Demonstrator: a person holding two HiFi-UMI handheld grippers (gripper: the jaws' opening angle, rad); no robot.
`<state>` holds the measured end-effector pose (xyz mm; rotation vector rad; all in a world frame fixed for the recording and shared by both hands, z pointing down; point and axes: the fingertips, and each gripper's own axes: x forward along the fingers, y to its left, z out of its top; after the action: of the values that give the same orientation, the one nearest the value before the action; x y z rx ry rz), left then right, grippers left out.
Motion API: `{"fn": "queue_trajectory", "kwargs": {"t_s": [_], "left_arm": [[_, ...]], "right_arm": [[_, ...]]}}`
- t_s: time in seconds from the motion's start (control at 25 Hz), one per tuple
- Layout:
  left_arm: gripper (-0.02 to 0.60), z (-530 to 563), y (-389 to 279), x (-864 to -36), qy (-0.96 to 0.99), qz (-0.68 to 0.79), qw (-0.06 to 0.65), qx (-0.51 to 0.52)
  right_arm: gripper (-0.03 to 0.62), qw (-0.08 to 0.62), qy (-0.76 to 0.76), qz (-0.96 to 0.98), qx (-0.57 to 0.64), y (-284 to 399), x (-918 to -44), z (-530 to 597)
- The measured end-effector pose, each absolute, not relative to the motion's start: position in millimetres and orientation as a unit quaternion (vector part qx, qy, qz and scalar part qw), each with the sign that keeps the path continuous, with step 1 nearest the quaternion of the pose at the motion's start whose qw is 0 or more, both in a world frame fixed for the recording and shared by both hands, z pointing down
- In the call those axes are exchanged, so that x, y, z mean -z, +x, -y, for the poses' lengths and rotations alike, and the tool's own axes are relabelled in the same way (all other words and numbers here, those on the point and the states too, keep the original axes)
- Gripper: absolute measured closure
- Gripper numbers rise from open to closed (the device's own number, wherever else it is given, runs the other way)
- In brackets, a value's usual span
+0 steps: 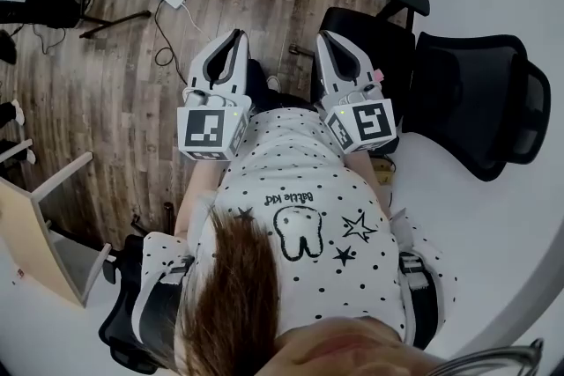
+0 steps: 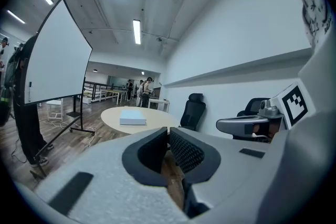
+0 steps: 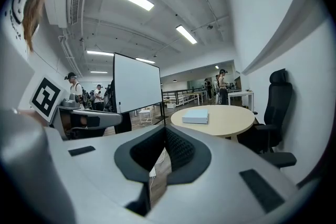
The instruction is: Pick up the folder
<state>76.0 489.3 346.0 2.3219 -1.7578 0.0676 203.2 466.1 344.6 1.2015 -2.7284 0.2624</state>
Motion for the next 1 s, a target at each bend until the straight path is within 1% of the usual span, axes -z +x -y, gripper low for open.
{"fn": "queue_trajectory", "kwargs": {"t_s": [0.16, 0.52, 0.72, 1.0], "left_arm": [[0.554, -464, 60, -351, 0.801, 0.585, 0.124, -0.032], [0.554, -388, -5, -328, 0.814, 0.570, 0.108, -0.025], [0.554, -357, -37, -326, 0.806, 0.575, 0.136, 0.013], [0.554, -342, -56, -334, 0.807, 0.572, 0.145, 0.010]], "right_arm": [[0.588, 0.079, 0.409, 0.904, -0.092, 186, -347, -444], [0.588, 0.069, 0.427, 0.896, -0.097, 130, -331, -377], [0.588, 0.063, 0.437, 0.891, -0.103, 107, -335, -352], [0.588, 0.074, 0.438, 0.889, -0.109, 89, -346, -336]]}}
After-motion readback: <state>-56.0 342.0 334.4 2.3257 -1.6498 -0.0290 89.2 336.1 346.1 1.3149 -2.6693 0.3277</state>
